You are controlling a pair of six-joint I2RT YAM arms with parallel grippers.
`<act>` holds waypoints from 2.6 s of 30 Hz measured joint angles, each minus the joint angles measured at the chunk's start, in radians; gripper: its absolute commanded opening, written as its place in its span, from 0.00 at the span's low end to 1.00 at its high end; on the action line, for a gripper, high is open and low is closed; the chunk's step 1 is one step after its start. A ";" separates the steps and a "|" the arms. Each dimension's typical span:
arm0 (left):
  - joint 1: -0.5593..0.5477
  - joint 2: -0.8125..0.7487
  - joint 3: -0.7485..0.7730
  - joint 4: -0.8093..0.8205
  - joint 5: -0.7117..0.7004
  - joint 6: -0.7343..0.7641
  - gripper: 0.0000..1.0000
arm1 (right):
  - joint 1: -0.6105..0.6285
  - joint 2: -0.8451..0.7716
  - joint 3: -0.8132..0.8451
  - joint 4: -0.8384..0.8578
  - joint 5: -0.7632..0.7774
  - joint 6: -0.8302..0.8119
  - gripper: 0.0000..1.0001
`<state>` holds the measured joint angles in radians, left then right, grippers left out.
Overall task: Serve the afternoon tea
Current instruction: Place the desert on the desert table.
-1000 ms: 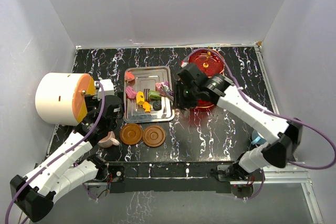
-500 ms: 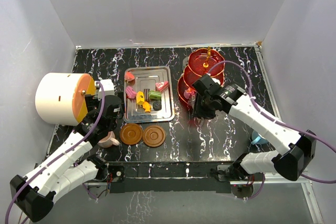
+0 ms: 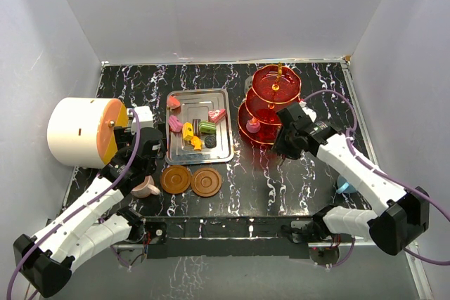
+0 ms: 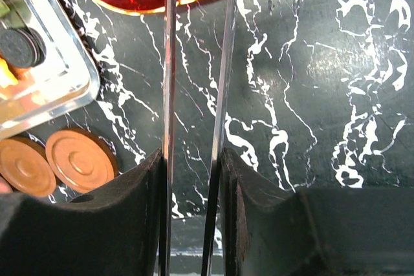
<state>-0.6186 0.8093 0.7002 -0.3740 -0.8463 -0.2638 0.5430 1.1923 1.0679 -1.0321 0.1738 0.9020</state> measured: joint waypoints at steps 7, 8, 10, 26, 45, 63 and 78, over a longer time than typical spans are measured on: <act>0.000 0.000 0.000 0.000 0.000 0.000 0.99 | -0.051 -0.011 -0.083 0.155 0.013 0.013 0.30; 0.000 0.000 0.000 0.000 0.000 0.000 0.99 | -0.062 -0.015 -0.104 0.188 0.013 0.011 0.30; 0.000 0.000 0.000 0.000 0.000 0.000 0.99 | -0.085 -0.018 -0.140 0.230 0.013 0.003 0.30; 0.000 0.000 0.000 0.000 0.010 -0.001 0.99 | -0.289 0.045 -0.304 0.667 -0.220 -0.119 0.31; 0.000 0.008 0.000 -0.001 0.017 -0.001 0.99 | -0.330 0.021 -0.285 0.551 -0.219 -0.142 0.32; 0.000 0.008 0.000 0.000 0.021 -0.001 0.99 | -0.330 0.075 -0.160 0.389 -0.208 -0.169 0.37; 0.000 0.008 0.000 0.000 0.025 -0.001 0.99 | -0.330 0.237 -0.061 0.382 -0.269 -0.273 0.33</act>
<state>-0.6182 0.8169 0.7002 -0.3744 -0.8215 -0.2649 0.2131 1.4292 1.0065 -0.6498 -0.0948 0.6289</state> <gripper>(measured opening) 0.986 0.339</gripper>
